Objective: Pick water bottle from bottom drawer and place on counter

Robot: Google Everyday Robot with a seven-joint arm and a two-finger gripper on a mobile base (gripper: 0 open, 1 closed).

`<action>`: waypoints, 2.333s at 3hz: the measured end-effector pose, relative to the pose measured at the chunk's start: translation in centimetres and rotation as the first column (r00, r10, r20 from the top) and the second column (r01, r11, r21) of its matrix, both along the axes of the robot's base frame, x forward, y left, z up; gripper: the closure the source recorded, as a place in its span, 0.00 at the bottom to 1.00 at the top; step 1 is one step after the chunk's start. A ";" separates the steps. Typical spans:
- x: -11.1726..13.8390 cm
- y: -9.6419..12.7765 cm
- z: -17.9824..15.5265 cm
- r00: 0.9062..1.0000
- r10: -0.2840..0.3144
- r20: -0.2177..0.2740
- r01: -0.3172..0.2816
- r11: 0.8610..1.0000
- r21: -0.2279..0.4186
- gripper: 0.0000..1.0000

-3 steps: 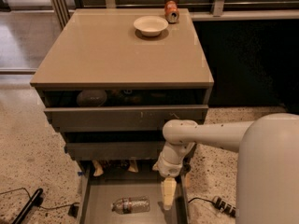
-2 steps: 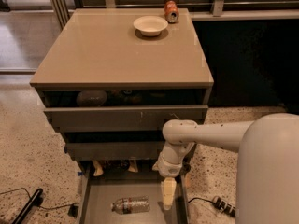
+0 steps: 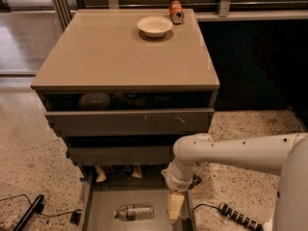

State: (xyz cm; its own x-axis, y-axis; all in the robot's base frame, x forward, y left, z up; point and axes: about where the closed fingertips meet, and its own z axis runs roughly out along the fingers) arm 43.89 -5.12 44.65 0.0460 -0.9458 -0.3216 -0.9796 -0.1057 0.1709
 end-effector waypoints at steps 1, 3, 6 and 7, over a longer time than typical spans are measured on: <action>0.4 0.0 -0.3 0.990 -0.075 0.122 0.074 0.997 0.013 0.00; 1.7 1.1 -0.5 0.978 -0.107 0.178 0.097 0.993 0.062 0.00; 5.4 6.1 -6.1 0.976 -0.079 0.201 0.046 0.985 0.163 0.00; 5.2 6.3 -6.8 0.980 -0.066 0.189 0.032 0.983 0.181 0.00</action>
Offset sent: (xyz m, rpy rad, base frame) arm 0.0043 -0.0001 -0.0034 0.0083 -0.1229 -0.0743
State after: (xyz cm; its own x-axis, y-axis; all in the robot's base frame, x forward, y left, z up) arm 49.06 1.23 37.80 0.0787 -0.8776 -0.4729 -0.9969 -0.0682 -0.0394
